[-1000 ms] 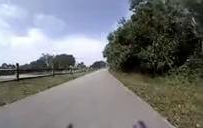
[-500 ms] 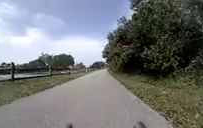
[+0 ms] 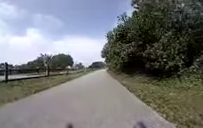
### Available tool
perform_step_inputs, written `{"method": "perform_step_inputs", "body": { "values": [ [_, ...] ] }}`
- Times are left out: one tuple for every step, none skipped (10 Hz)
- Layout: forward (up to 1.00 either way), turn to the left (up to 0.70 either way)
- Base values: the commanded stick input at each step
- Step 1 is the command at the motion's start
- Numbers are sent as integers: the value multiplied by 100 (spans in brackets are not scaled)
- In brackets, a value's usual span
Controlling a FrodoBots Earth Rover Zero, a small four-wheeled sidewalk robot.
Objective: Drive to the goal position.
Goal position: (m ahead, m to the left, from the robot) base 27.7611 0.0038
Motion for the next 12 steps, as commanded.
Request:
{"method": "perform_step_inputs", "body": {
  "values": [
    [70,11],
    [70,13],
    [70,14],
    [70,14],
    [70,14],
    [70,14],
    [70,14],
    [70,14],
    [70,14],
    [70,14],
    [70,14],
    [70,14]
  ]
}}
